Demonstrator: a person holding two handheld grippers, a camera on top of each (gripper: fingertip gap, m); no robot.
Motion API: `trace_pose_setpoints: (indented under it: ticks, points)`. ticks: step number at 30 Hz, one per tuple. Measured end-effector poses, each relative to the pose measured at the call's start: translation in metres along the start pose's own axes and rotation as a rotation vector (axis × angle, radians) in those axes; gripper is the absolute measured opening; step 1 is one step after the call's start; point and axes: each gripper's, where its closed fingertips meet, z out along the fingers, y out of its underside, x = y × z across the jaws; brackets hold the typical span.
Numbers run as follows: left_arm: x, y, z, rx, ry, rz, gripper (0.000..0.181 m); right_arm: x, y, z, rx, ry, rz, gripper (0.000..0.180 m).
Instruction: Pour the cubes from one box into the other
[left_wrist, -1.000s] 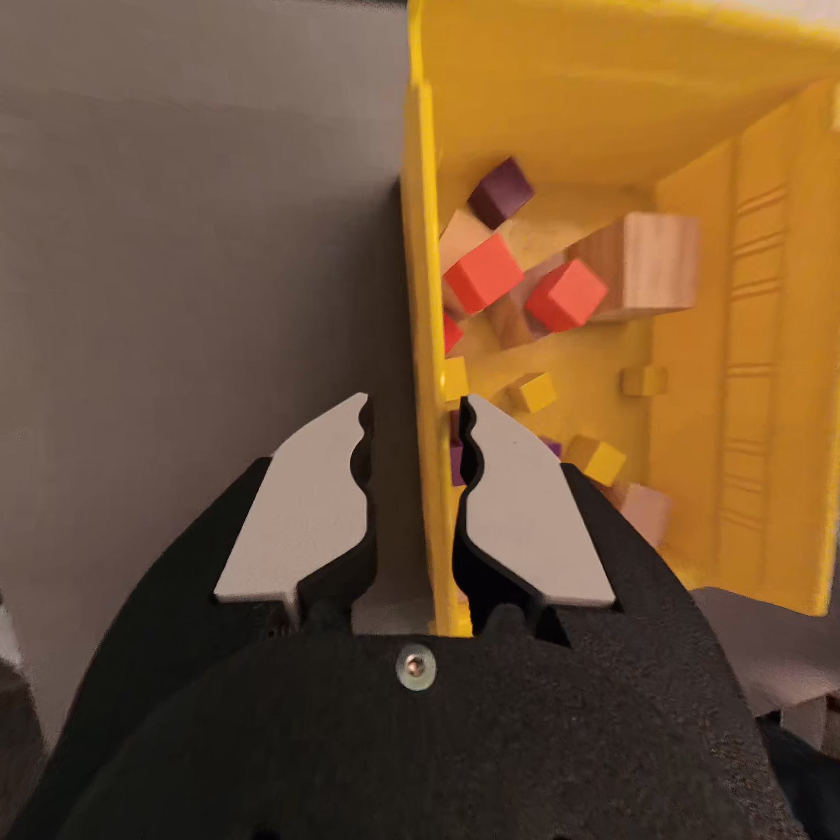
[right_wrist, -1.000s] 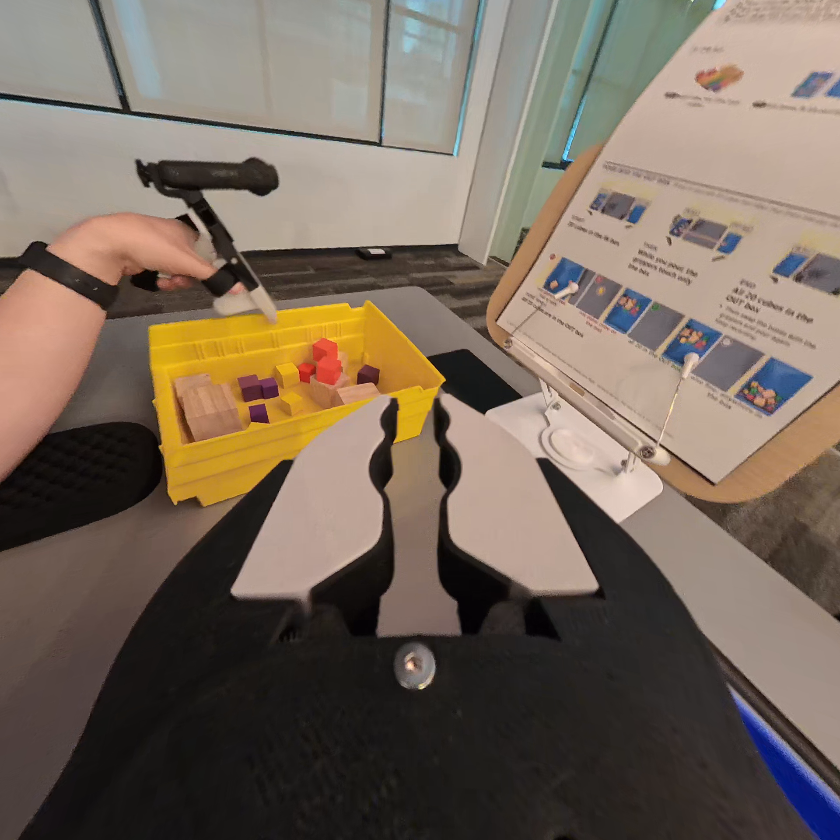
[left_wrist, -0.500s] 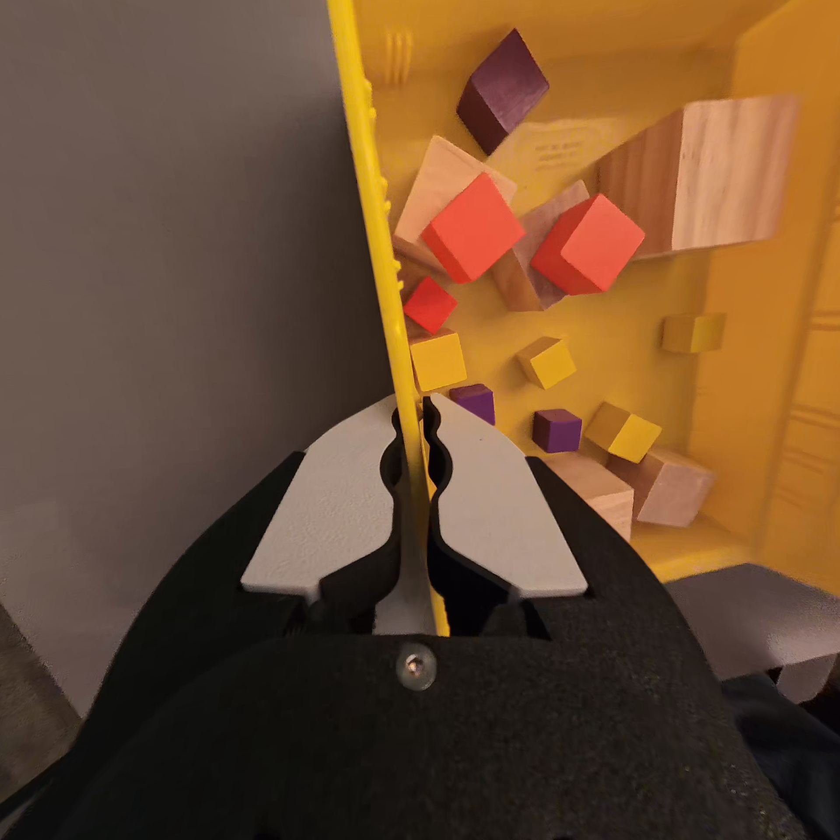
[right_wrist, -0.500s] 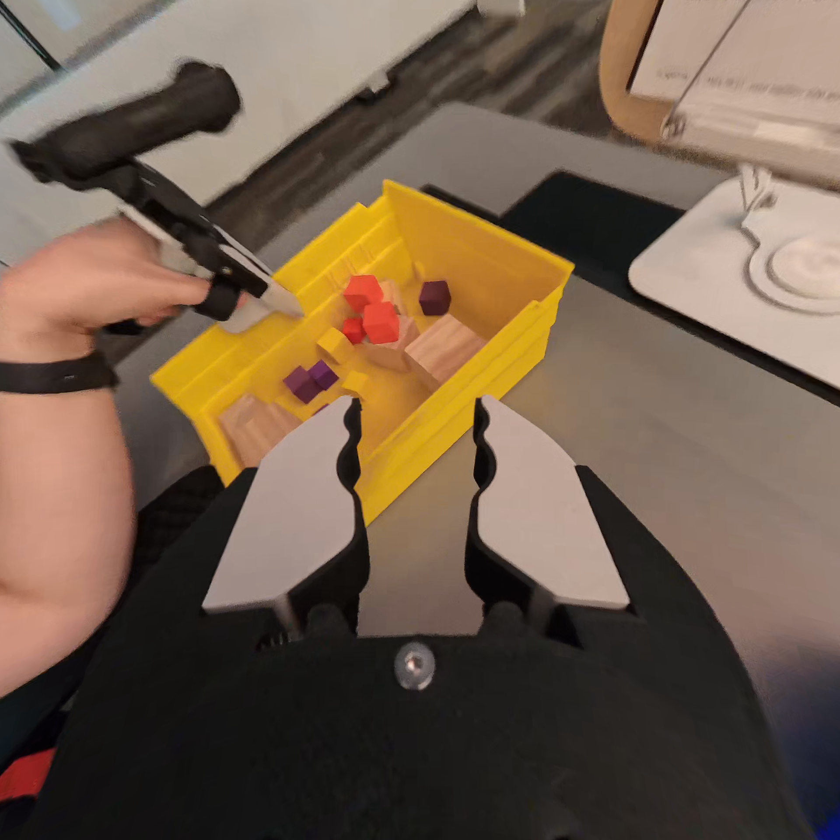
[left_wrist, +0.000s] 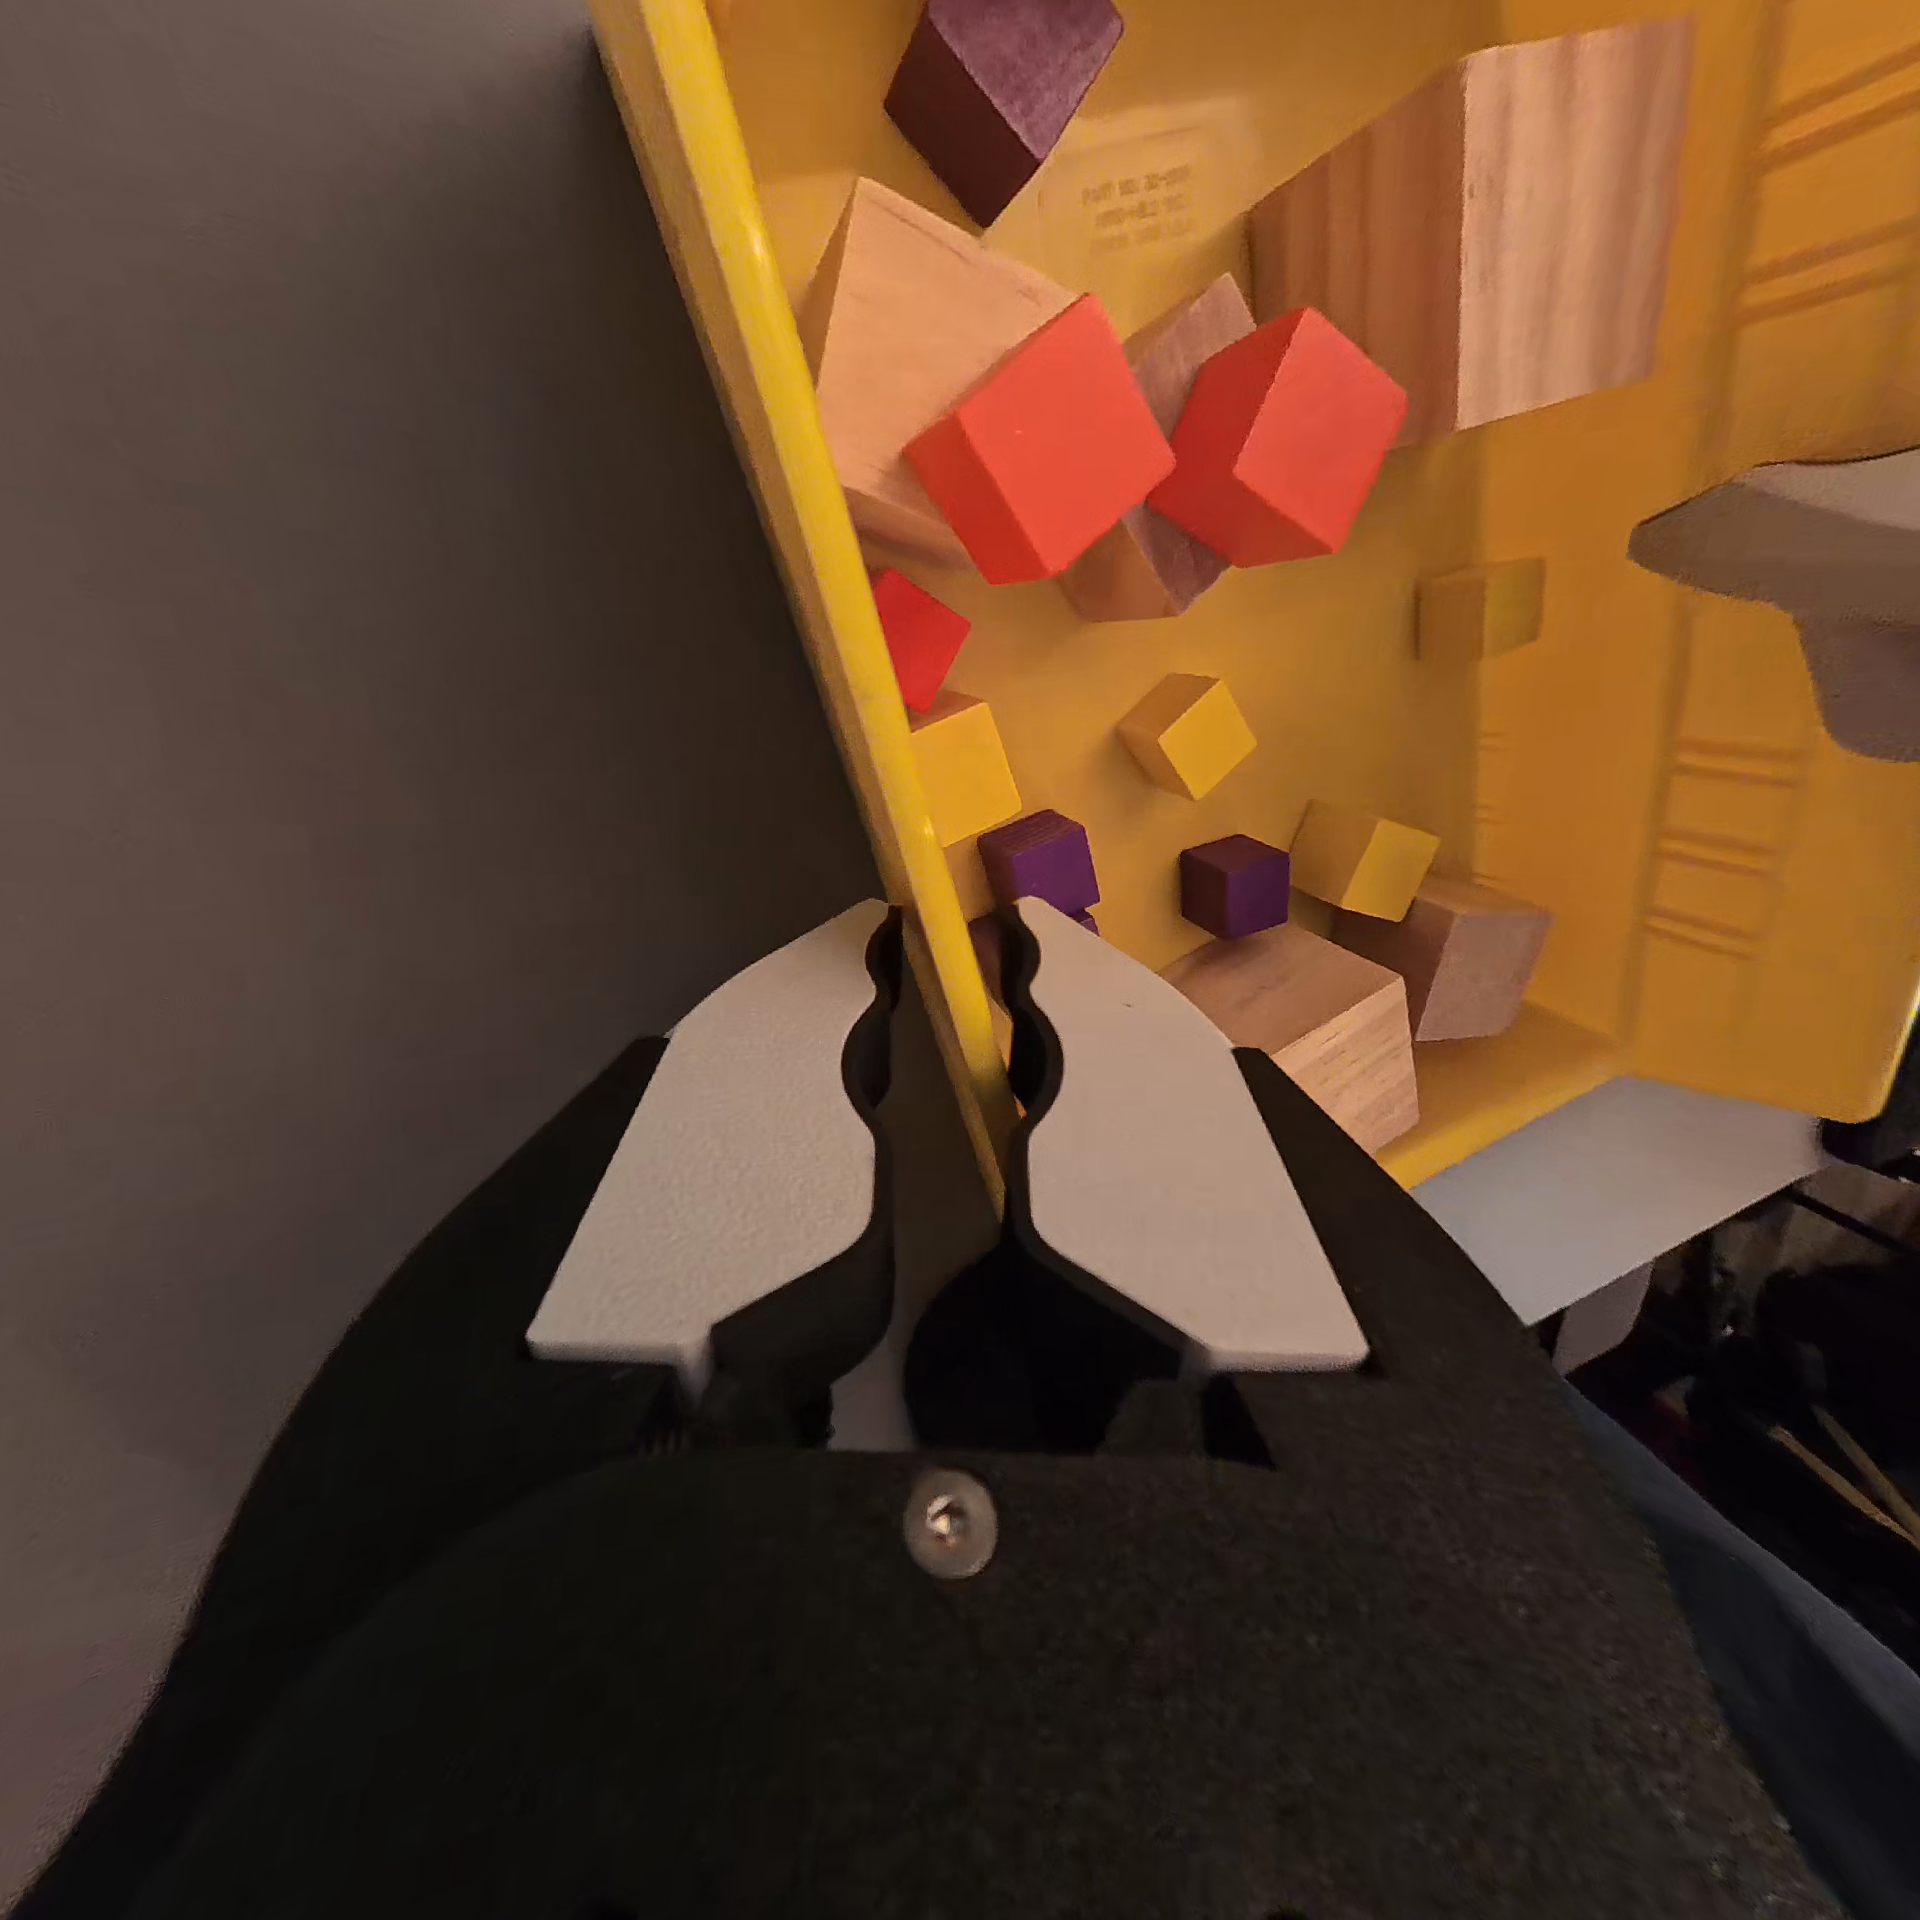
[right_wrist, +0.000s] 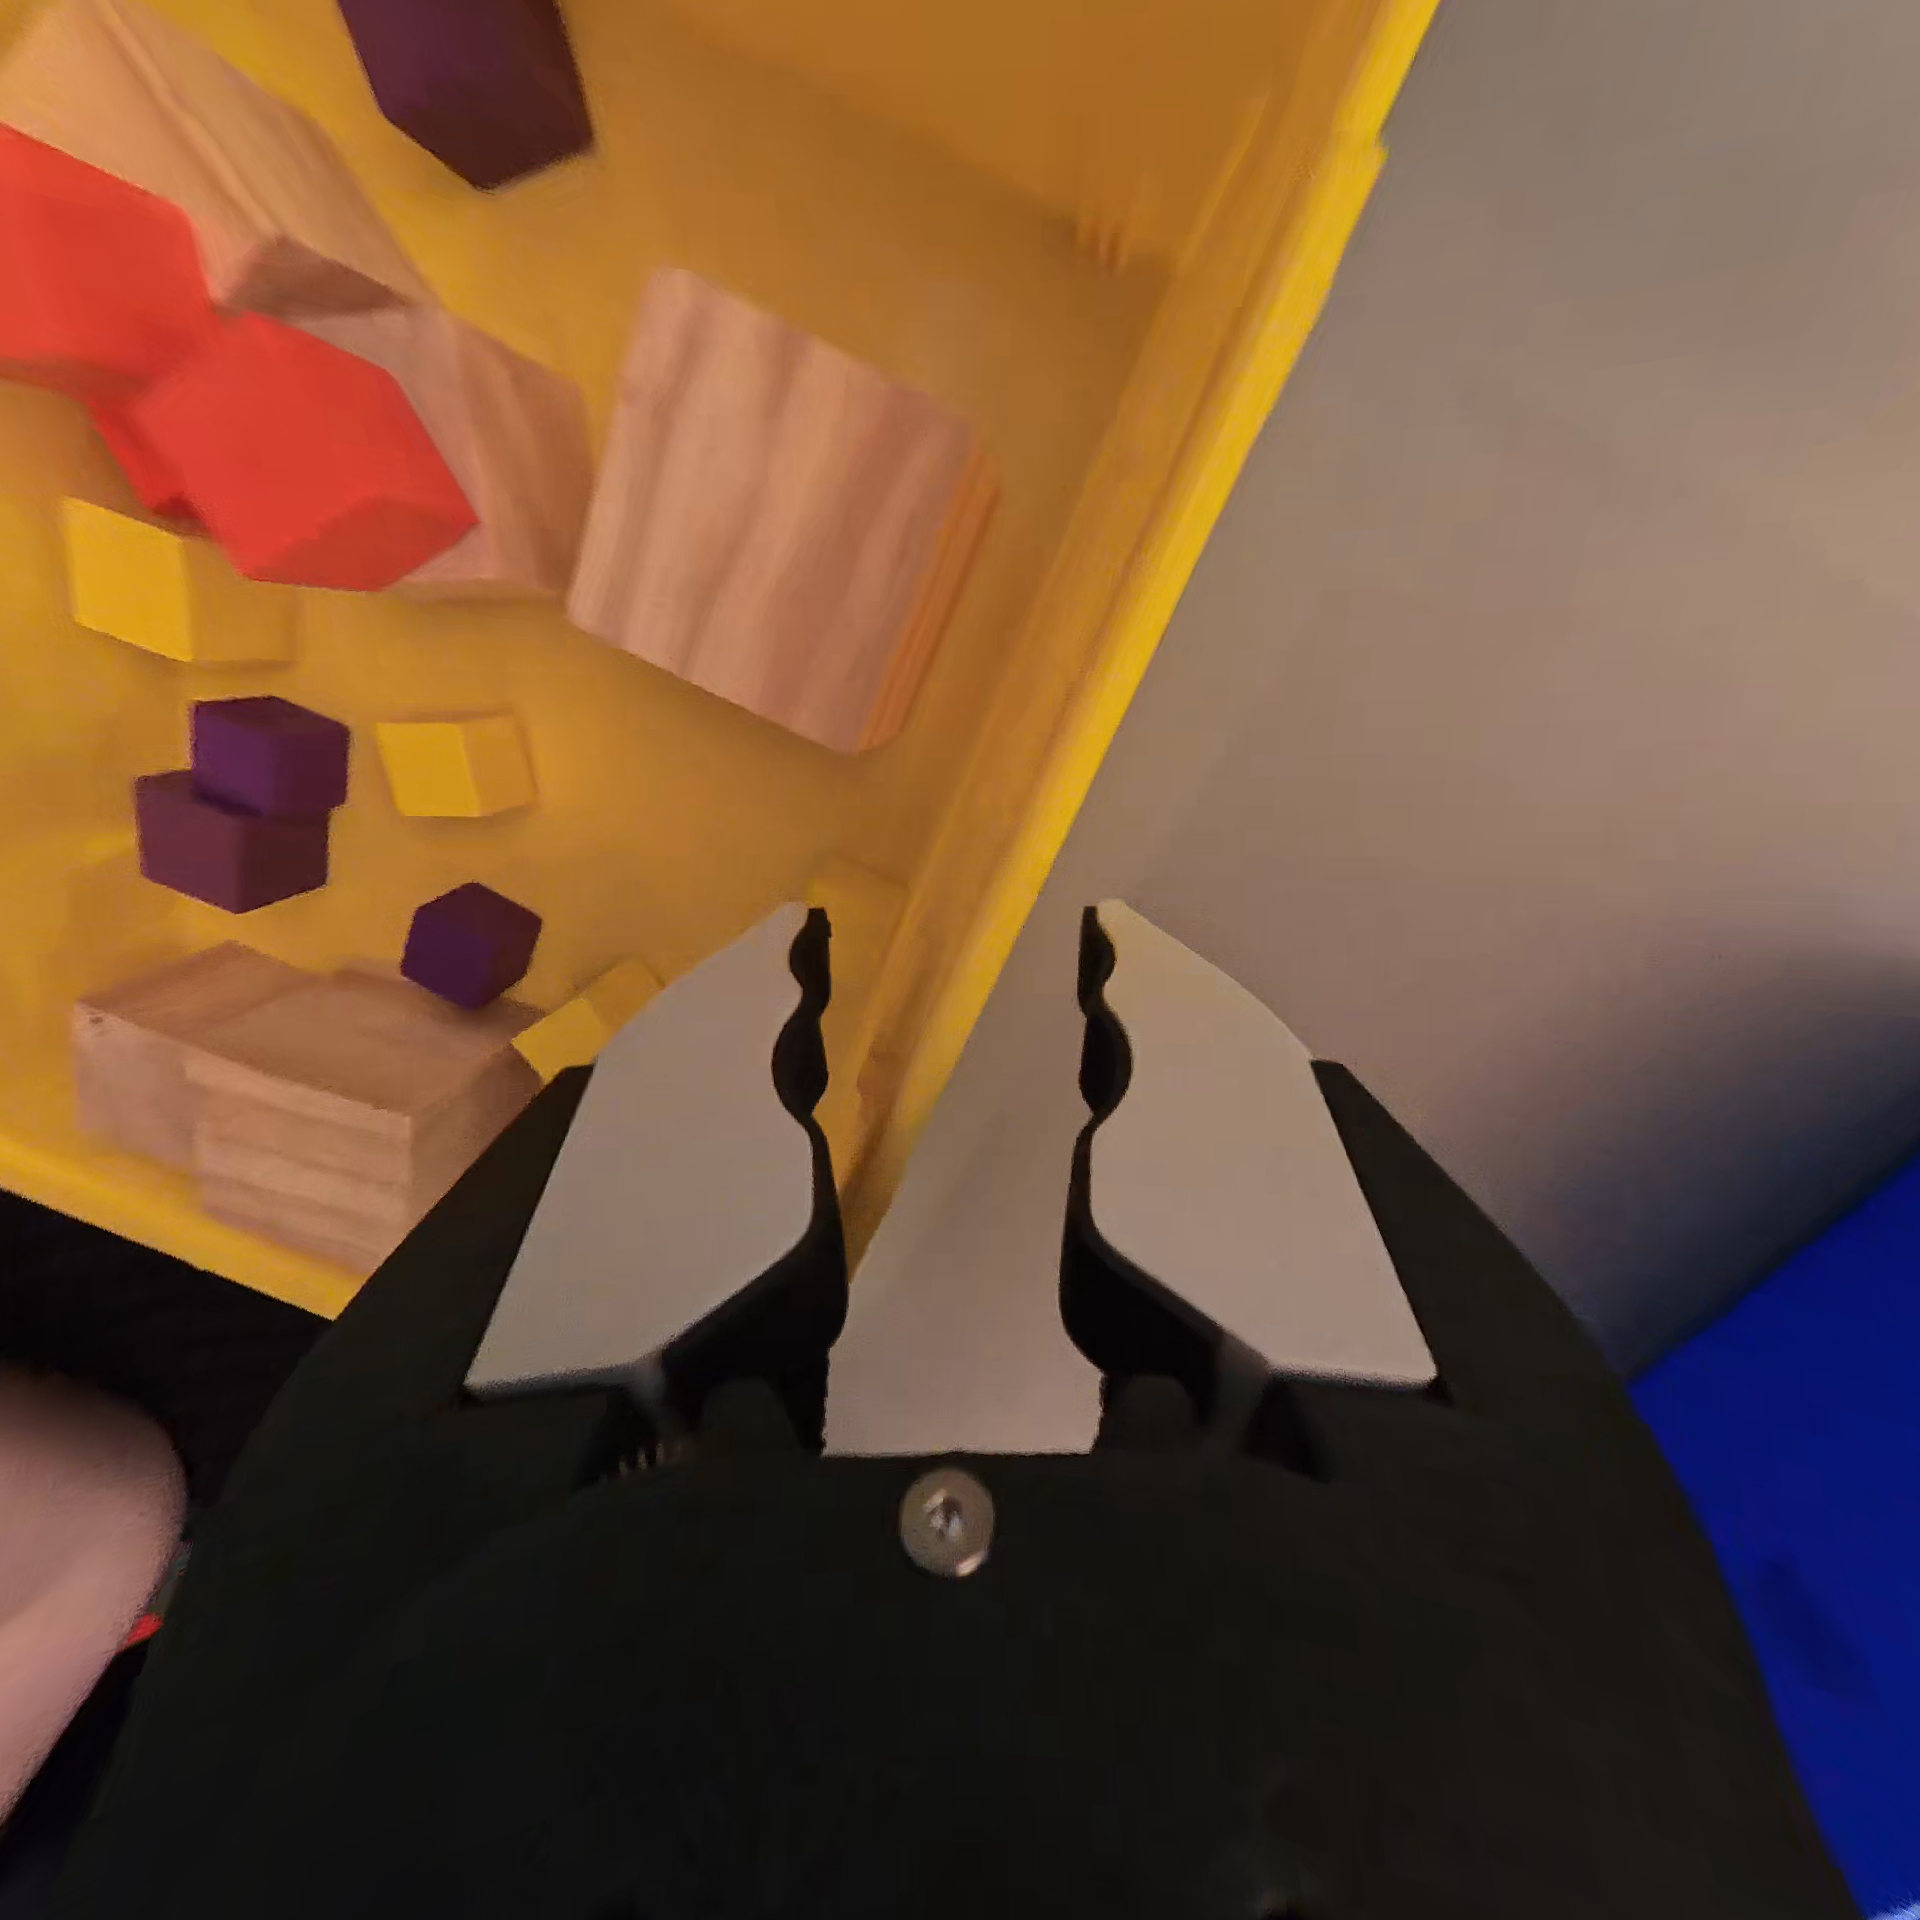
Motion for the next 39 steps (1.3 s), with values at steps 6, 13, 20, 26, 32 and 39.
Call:
trace_pose_setpoints:
  ticks: [6,13,20,26,32,39]
  points:
    - [-0.005,0.001,0.007,-0.062,-0.151,0.056,0.012,-0.003,0.001,0.011,-0.065,0.038,0.012,0.014]
    - [-0.001,0.005,0.013,-0.085,-0.096,0.023,0.015,0.000,-0.001,0.013,-0.079,0.001,0.066,0.007]
    - [-0.004,0.007,0.016,-0.120,-0.142,0.032,0.010,0.000,-0.002,0.014,-0.052,0.008,0.080,0.006]
    - [-0.002,0.005,0.018,-0.108,-0.193,0.040,0.007,0.004,0.001,0.013,-0.034,-0.008,0.111,0.006]
    - [0.014,0.009,0.021,-0.250,-0.216,0.068,0.007,0.014,0.020,0.008,-0.048,-0.019,0.151,0.005]
    - [0.062,0.012,0.022,-0.247,-0.208,0.103,0.006,0.040,0.060,-0.011,-0.045,-0.076,0.237,0.005]
